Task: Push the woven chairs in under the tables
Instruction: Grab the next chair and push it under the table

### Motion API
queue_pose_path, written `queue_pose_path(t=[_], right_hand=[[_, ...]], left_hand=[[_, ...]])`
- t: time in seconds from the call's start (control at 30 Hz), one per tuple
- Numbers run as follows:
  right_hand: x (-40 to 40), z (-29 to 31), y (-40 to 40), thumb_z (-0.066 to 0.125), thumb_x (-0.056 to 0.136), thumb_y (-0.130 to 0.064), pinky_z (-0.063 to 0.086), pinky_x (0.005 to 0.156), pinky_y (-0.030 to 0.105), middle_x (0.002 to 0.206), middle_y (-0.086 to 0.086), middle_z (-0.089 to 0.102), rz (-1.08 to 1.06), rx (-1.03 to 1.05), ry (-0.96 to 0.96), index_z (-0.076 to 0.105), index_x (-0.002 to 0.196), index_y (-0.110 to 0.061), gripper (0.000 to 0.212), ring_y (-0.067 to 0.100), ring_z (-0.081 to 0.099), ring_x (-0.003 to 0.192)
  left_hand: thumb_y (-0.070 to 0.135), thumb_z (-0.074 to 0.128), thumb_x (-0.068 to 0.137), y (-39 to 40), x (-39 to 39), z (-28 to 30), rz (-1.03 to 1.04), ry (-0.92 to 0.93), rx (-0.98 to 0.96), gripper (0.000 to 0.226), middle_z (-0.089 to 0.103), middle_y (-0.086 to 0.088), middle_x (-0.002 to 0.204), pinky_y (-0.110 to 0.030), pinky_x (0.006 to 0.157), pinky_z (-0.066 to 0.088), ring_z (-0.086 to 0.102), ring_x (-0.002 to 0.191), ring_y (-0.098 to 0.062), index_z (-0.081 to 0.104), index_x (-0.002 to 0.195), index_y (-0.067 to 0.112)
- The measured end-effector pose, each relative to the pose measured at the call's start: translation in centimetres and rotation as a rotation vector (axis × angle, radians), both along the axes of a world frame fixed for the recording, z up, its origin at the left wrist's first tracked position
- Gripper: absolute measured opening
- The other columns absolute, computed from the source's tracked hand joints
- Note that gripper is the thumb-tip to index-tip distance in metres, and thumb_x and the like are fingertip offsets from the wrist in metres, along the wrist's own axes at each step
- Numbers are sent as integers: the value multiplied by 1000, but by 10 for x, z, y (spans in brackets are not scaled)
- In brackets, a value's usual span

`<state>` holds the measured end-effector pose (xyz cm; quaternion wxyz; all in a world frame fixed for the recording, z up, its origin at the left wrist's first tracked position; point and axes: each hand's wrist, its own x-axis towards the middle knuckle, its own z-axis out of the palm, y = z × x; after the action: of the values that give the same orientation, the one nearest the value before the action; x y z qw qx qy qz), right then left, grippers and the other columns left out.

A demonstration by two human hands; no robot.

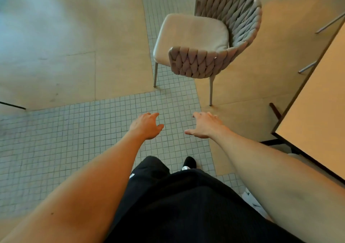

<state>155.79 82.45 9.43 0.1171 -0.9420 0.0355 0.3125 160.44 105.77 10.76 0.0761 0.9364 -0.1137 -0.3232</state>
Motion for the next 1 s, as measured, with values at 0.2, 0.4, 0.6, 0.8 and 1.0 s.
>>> queue_pose_path(t=[0.2,0.4,0.6,0.8,1.0], right_hand=[[73,-1,-14,61,82,-76,35,113,52,146,7,53,-19,-45,2,42,148,-21,88,32,44,137],[153,-4,-31,63,82,-74,38,111,52,145,7,53,-90,-49,20,44,146,-21,85,32,46,134],[233,3,-59,66,82,-70,37,112,53,146,9,52,-191,-33,-9,44,146,-19,85,33,42,138],[299,7,-101,66,79,-72,42,106,50,138,8,58,-127,-92,-38,51,135,-21,77,33,50,130],[367,-2,-179,67,77,-71,38,107,52,138,7,57,-34,-149,16,49,139,-21,82,31,48,129]], left_hand=[[50,50,100,-23,81,-3,-41,7,-1,66,42,-12,154,-49,114,38,39,142,-30,31,156,21],[51,52,99,-49,180,-9,-36,23,-72,68,39,-12,157,-47,116,34,36,145,-30,31,157,20],[53,54,98,-90,267,-8,358,164,-299,69,50,-11,149,-44,111,42,48,135,-30,36,155,19],[54,56,96,-136,326,-14,1078,442,-583,68,51,-6,127,-54,98,51,57,113,-32,37,151,19],[44,56,97,-199,371,-35,1465,513,-700,62,40,-13,152,-62,97,49,52,122,-44,34,149,20]])
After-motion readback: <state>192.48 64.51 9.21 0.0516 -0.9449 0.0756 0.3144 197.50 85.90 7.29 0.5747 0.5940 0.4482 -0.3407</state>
